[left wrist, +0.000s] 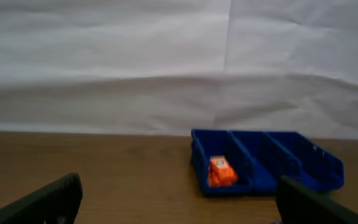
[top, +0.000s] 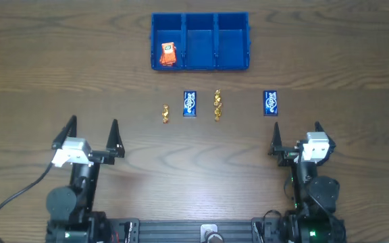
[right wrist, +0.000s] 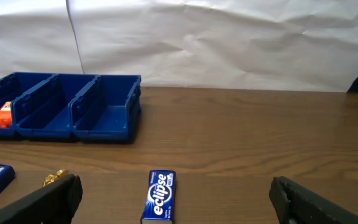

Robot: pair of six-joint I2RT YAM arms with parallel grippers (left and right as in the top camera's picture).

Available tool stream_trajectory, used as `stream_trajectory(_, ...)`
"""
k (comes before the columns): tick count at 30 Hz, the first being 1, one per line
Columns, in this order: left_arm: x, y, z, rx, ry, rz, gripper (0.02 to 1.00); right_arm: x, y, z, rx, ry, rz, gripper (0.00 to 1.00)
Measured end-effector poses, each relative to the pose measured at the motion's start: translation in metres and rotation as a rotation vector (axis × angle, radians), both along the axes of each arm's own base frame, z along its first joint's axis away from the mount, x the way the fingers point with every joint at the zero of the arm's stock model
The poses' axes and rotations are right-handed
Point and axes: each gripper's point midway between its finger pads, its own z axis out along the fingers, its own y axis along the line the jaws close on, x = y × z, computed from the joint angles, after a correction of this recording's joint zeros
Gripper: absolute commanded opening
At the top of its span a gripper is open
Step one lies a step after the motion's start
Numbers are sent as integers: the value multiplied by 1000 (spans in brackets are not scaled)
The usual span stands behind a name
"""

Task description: Sort Candies Into Trays

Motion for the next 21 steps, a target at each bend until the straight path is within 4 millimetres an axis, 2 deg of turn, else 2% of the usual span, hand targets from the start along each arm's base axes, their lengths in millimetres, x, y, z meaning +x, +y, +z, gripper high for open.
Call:
stream_trajectory(1, 2, -2, -18, 5, 57, -8, 998, 0, 0, 0, 0, 0, 0, 998)
stream_trajectory(2, 2, -3, -26, 9, 91, -18, 998, 0, 0, 0, 0, 0, 0, 998)
stream_trajectory(4, 2, -6, -32, 16, 116, -31, 996, 0, 0, 0, 0, 0, 0, 998)
stream_trajectory(5, 1, -7, -53, 21, 199, -36, 998, 0, 0, 0, 0, -1, 0, 998)
stream_trajectory(21, 0, -7, -55, 26, 221, -36, 998, 0, 0, 0, 0, 0, 0, 998)
